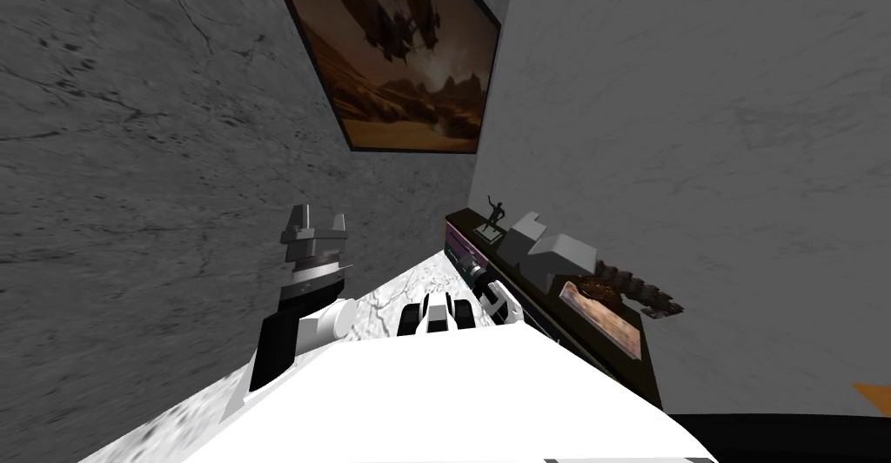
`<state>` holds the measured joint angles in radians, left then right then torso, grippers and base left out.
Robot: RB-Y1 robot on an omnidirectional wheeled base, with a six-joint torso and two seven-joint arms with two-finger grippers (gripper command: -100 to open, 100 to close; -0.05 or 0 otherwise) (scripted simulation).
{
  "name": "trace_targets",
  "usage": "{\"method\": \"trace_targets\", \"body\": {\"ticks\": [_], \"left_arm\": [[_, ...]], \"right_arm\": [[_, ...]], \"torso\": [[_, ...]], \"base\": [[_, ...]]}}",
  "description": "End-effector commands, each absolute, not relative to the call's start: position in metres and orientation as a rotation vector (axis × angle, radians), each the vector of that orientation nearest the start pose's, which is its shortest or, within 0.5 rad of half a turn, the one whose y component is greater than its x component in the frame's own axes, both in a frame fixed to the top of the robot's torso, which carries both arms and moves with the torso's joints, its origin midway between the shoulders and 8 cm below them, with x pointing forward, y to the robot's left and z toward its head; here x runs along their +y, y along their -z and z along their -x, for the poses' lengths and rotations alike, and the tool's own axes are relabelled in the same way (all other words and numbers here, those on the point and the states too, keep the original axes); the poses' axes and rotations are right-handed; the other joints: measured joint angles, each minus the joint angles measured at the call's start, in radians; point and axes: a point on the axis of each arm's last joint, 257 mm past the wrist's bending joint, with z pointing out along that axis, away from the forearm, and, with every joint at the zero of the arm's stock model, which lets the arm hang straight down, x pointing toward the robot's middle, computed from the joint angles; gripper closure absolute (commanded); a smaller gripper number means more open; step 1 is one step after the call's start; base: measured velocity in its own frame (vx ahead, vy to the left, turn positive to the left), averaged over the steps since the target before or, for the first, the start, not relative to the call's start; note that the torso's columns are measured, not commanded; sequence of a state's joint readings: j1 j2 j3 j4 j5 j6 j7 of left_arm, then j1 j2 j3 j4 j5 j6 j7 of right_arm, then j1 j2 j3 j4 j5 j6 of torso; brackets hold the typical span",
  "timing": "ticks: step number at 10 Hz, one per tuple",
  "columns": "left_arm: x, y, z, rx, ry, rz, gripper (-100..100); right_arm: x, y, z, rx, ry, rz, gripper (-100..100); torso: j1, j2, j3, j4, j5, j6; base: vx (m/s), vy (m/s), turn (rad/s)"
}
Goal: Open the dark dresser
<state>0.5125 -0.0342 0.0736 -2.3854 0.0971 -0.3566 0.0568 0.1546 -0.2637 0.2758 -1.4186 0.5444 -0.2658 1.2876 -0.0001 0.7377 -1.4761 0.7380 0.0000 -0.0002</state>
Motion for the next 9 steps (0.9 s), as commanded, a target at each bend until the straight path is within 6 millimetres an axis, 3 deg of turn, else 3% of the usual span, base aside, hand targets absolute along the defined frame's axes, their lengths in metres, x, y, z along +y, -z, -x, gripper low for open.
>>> {"method": "trace_targets", "body": {"ticks": [1,9], "left_arm": [[0.317,-0.041,-0.337,0.537,1.332,0.787,0],[0.317,-0.041,-0.337,0.537,1.332,0.787,0]], "right_arm": [[-0.155,0.375,-0.448,1.599,0.122,0.818,-100],[-0.166,0.446,-0.435,1.587,0.312,1.201,-100]], "torso": [[0.001,0.000,0.000,0.000,0.000,0.000],[0.001,0.001,0.000,0.000,0.000,0.000]], "base": [[0.045,-0.039,0.042],[0.044,-0.035,0.049]]}}
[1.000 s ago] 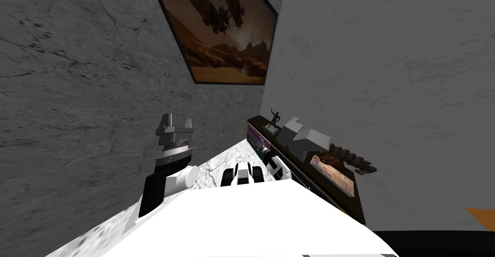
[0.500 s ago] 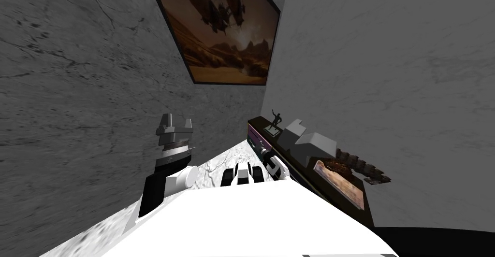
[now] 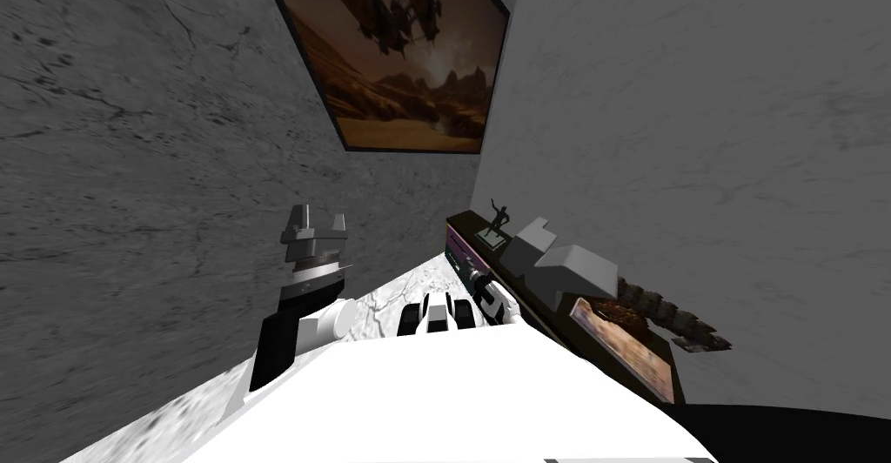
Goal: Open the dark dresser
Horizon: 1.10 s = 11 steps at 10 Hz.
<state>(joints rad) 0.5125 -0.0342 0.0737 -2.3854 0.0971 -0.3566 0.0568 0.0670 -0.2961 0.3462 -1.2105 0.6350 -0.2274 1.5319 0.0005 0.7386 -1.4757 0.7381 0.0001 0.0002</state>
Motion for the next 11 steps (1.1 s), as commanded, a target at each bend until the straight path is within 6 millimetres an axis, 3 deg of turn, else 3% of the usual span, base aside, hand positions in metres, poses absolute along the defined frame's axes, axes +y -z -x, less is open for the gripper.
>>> {"method": "trace_targets", "body": {"ticks": [1,2,8,11], "left_arm": [[0.317,-0.041,-0.337,0.537,1.332,0.787,0],[0.317,-0.041,-0.337,0.537,1.332,0.787,0],[0.317,-0.041,-0.337,0.537,1.332,0.787,0],[0.317,-0.041,-0.337,0.537,1.332,0.787,0]], "right_arm": [[-0.167,0.448,-0.434,1.579,0.326,1.221,-100],[-0.172,0.463,-0.430,1.571,0.361,1.302,-100],[-0.197,0.499,-0.420,1.505,0.485,1.565,-100],[-0.229,0.522,-0.412,1.437,0.582,1.771,-100]], "torso": [[0.000,-0.001,0.000,0.000,0.000,0.000],[0.000,0.000,0.000,0.000,0.000,0.000],[-0.001,-0.001,0.000,0.000,0.000,0.000],[-0.001,-0.001,-0.001,0.000,0.000,0.000]], "base": [[0.034,-0.031,0.030],[0.038,-0.040,0.051],[0.037,-0.035,0.044],[0.045,-0.041,0.053]]}}
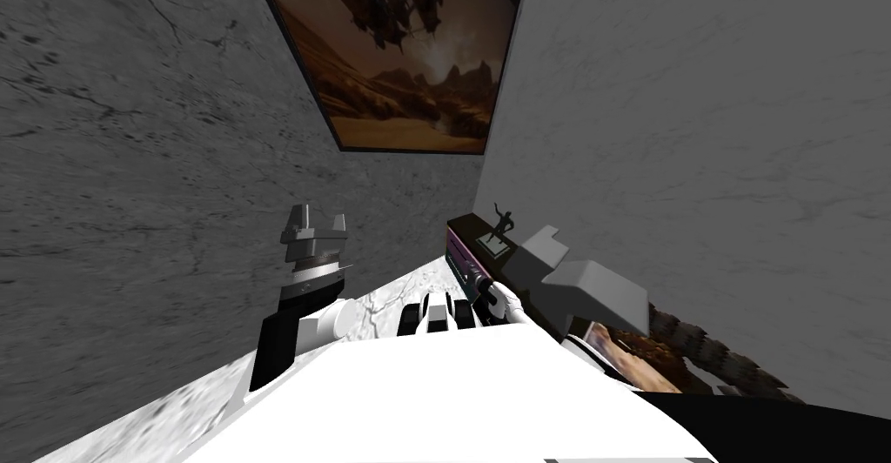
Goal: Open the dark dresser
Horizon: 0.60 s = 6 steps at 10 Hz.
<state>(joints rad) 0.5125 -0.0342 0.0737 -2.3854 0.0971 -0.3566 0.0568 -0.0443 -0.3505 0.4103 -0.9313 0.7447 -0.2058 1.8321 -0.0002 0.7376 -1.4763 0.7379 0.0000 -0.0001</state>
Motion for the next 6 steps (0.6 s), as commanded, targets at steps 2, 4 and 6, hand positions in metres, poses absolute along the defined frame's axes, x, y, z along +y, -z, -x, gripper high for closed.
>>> {"method": "trace_targets", "body": {"ticks": [2,4,6], "left_arm": [[0.317,-0.041,-0.337,0.537,1.332,0.787,0],[0.317,-0.041,-0.337,0.537,1.332,0.787,0],[0.317,-0.041,-0.337,0.537,1.332,0.787,0]], "right_arm": [[-0.247,0.531,-0.408,1.400,0.629,1.868,-100],[-0.250,0.532,-0.409,1.399,0.633,1.875,-100],[-0.232,0.539,-0.399,1.375,0.625,1.893,-100]], "torso": [[0.000,0.001,0.000,0.000,0.000,0.000],[0.001,0.001,0.001,0.000,0.000,0.000],[0.001,-0.001,0.000,0.000,0.000,0.000]], "base": [[0.041,-0.039,0.035],[0.021,-0.022,0.019],[0.075,-0.029,-0.090]]}}
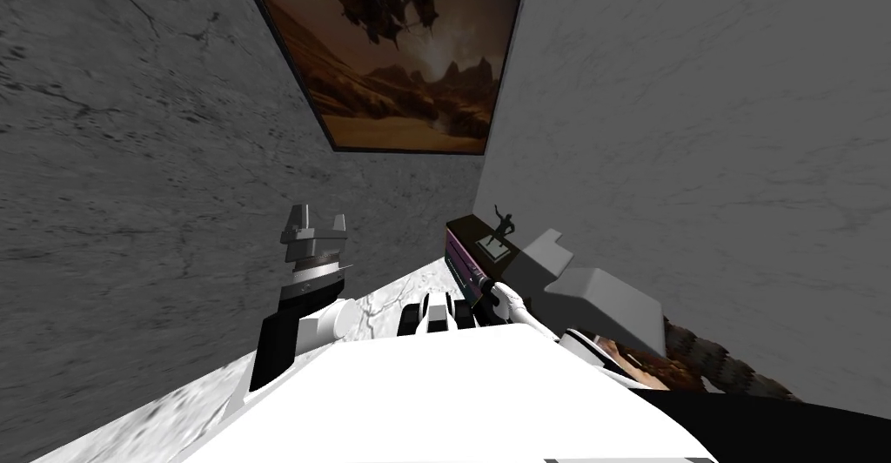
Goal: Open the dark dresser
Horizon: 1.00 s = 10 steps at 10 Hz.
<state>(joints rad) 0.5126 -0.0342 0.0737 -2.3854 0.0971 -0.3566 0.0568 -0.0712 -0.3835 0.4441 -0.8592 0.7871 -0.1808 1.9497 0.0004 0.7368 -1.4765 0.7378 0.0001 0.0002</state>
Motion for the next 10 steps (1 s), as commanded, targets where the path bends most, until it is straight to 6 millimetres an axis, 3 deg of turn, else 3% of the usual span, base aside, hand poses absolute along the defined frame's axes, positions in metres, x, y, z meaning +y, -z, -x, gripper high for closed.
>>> {"method": "trace_targets", "body": {"ticks": [1,4,5,6,10], "left_arm": [[0.317,-0.041,-0.337,0.537,1.332,0.787,0],[0.317,-0.041,-0.337,0.536,1.332,0.787,0],[0.317,-0.041,-0.337,0.536,1.332,0.787,0],[0.317,-0.041,-0.337,0.536,1.332,0.787,0],[0.317,-0.041,-0.337,0.536,1.332,0.787,0]], "right_arm": [[-0.222,0.542,-0.394,1.365,0.620,1.898,-100],[-0.203,0.547,-0.385,1.346,0.611,1.908,-100],[-0.207,0.547,-0.386,1.353,0.612,1.904,-100],[-0.203,0.547,-0.385,1.346,0.611,1.908,100],[-0.241,0.536,-0.404,1.385,0.631,1.887,100]], "torso": [[-0.001,-0.002,-0.001,-0.001,0.000,0.000],[0.002,0.004,0.003,0.001,0.001,0.000],[0.000,0.003,0.002,0.001,0.000,0.000],[-0.001,0.003,0.001,0.001,0.000,0.000],[-0.001,0.002,0.002,0.005,0.004,0.001]], "base": [[0.113,-0.030,-0.099],[0.028,0.022,-0.078],[0.003,0.016,-0.016],[0.009,-0.008,0.003],[-0.051,-0.010,0.112]]}}
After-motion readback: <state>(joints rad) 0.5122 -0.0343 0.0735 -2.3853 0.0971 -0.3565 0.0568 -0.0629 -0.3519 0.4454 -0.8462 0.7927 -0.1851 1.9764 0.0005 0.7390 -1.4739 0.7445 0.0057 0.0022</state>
